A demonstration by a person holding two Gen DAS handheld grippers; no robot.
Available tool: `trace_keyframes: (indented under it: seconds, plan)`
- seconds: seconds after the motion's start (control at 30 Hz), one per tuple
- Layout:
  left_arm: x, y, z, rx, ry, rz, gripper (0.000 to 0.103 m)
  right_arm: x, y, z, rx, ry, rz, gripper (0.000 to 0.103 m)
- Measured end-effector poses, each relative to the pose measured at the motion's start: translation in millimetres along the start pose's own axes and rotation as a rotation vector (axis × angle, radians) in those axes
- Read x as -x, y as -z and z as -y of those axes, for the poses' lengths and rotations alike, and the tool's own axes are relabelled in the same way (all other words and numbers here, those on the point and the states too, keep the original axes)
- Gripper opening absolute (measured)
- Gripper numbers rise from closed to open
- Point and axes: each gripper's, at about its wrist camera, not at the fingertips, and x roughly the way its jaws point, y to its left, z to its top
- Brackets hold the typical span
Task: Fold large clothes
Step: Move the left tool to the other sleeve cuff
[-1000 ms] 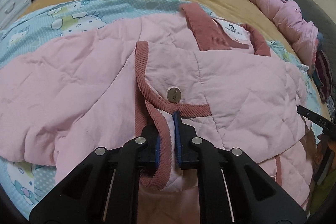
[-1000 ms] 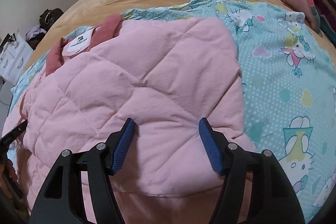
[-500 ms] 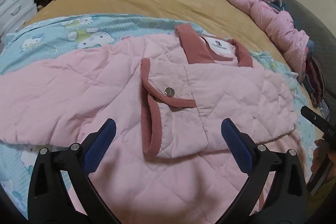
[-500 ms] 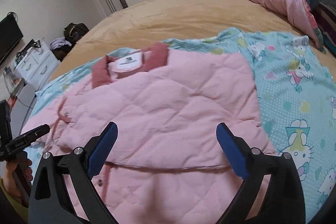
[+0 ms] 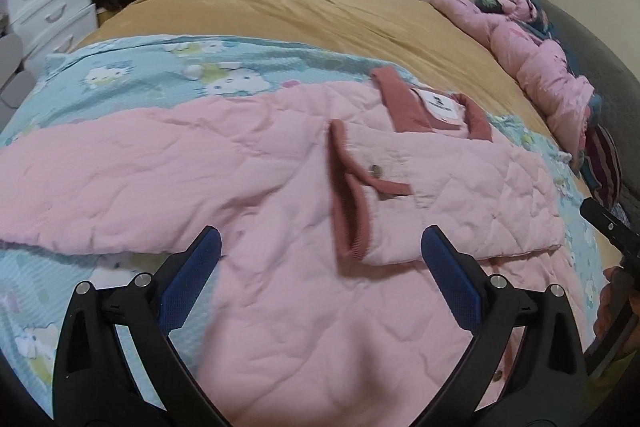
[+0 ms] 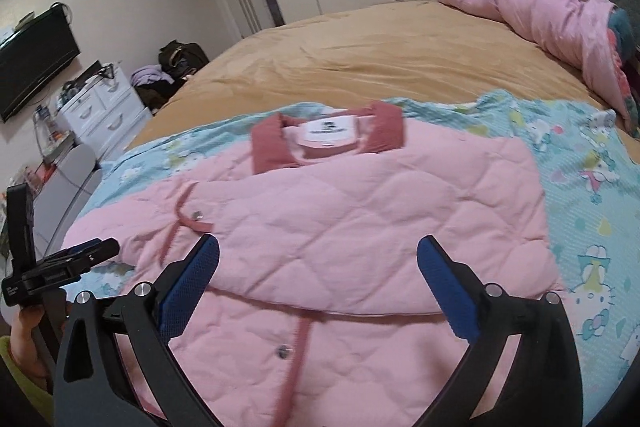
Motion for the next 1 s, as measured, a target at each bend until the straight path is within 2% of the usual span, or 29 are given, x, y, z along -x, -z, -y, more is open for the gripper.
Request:
trace_keyframes:
  seconds: [0.37,0.77,1.0]
  plan:
    - [27.2,9.2,-69.8,0.106,-0.054,0.027,0.094,-14.9,-2.4,-82.0,0.093,-0.091,-0.009,0.099]
    - [40.4,21.4,-140.6,0.227,-0.101,0.040,0.094,-47.7,6.7,-168.2,0.218,-0.184,-0.076,0.099]
    - [39.8,30.2,-192.5,0.342,-0.130,0.041,0.094,-69.2,15.9,-204.0,0.264,-0.216,-0.122,0.099]
